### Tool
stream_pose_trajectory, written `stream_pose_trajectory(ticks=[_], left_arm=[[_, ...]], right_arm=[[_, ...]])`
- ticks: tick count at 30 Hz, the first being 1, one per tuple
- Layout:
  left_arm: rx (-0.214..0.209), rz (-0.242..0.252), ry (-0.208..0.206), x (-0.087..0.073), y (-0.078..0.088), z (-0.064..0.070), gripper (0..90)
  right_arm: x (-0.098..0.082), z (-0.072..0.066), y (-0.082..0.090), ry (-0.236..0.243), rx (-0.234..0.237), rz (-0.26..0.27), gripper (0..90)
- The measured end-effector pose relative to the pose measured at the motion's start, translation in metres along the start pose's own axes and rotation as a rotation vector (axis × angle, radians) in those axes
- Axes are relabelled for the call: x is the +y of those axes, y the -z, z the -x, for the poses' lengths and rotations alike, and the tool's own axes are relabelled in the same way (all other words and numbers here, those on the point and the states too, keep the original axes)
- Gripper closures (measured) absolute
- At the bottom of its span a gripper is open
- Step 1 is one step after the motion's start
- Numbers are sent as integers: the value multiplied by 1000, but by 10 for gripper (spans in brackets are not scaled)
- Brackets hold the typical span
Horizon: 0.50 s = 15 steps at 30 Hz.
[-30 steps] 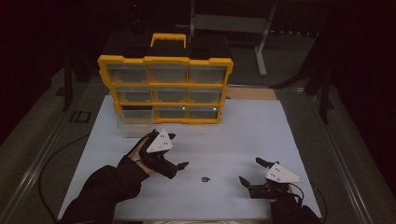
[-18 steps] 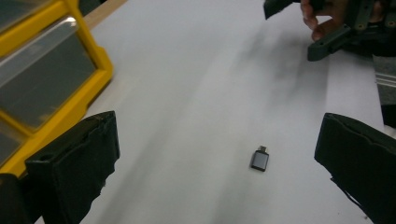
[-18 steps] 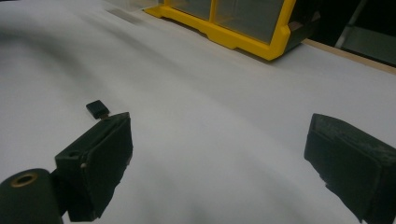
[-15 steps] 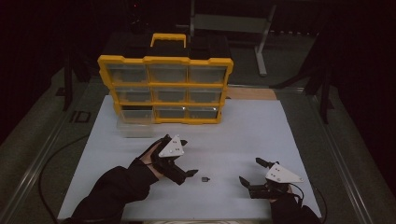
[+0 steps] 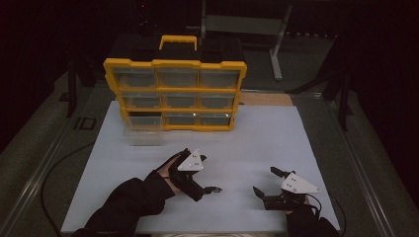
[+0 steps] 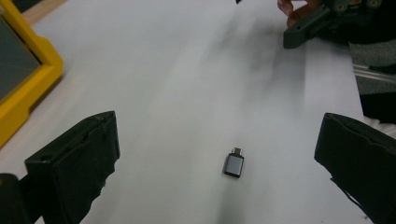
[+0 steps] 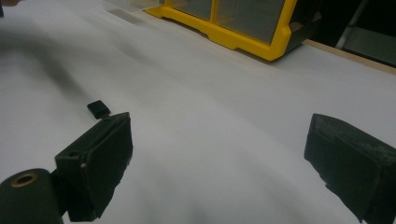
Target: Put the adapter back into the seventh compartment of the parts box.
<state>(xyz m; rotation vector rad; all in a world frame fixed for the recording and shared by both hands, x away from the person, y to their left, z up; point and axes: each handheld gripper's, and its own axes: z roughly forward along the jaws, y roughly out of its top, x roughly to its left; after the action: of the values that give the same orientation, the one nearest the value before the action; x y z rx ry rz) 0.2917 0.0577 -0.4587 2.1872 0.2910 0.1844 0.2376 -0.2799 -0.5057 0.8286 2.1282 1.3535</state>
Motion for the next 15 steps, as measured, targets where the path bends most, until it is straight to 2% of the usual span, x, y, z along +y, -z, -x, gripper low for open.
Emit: stream_pose_trajectory(ticks=[15], left_arm=[[-59, -38, -9, -6, -24, 5, 4]], right_arm=[[0, 0, 0, 2, 1, 1, 82]])
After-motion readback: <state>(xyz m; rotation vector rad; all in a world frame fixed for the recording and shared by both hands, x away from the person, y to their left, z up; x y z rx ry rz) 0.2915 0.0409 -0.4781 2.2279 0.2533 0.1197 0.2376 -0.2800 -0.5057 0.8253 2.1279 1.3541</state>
